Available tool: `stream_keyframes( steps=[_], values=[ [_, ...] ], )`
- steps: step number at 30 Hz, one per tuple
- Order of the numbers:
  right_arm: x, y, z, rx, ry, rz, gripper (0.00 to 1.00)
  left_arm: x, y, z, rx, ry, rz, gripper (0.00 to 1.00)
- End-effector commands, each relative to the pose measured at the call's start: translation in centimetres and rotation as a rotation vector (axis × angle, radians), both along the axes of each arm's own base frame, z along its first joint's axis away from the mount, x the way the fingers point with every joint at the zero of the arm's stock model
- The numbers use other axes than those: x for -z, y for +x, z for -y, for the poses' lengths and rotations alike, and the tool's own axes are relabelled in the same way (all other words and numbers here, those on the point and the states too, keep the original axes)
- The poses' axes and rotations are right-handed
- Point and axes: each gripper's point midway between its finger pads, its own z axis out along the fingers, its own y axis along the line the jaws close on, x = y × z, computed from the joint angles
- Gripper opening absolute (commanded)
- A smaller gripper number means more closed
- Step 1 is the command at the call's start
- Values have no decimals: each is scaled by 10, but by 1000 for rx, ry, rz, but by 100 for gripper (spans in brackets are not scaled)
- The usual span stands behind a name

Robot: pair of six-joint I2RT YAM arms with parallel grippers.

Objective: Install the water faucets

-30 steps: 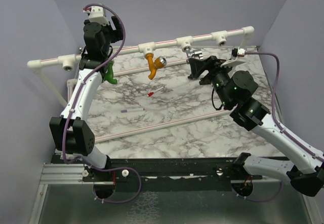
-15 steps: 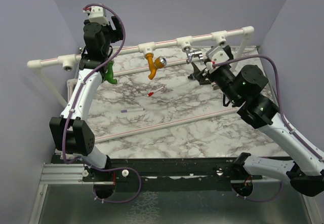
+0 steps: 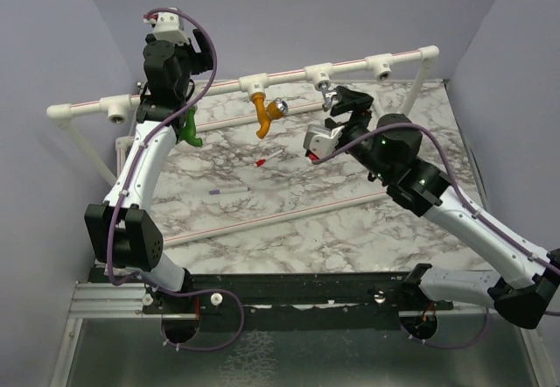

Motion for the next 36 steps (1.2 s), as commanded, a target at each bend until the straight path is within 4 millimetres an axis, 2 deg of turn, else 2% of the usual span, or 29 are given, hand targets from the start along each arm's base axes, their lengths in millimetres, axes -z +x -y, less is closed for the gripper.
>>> stream_keyframes(
  steps=[1, 5, 9, 16, 24, 31, 36],
  values=[
    [13, 18, -2, 53, -223, 137, 86, 144, -19, 9, 56, 38, -430, 81],
    [13, 28, -10, 60, -233, 178, 85, 146, -19, 13, 76, 28, -433, 81],
    [11, 40, -11, 119, -276, 246, 79, 149, -19, 12, 74, 27, -439, 81],
    [8, 46, -9, 161, -281, 281, 61, 152, -18, 11, 69, 27, -446, 81],
    [20, 49, -8, 190, -272, 264, 37, 154, -17, 11, 70, 27, -453, 81],
    [26, 53, -6, 240, -220, 268, 2, 155, -17, 11, 68, 27, -454, 81],
    [32, 53, -10, 258, -96, 233, 0, 156, -17, 12, 69, 26, -456, 81]
  ],
)
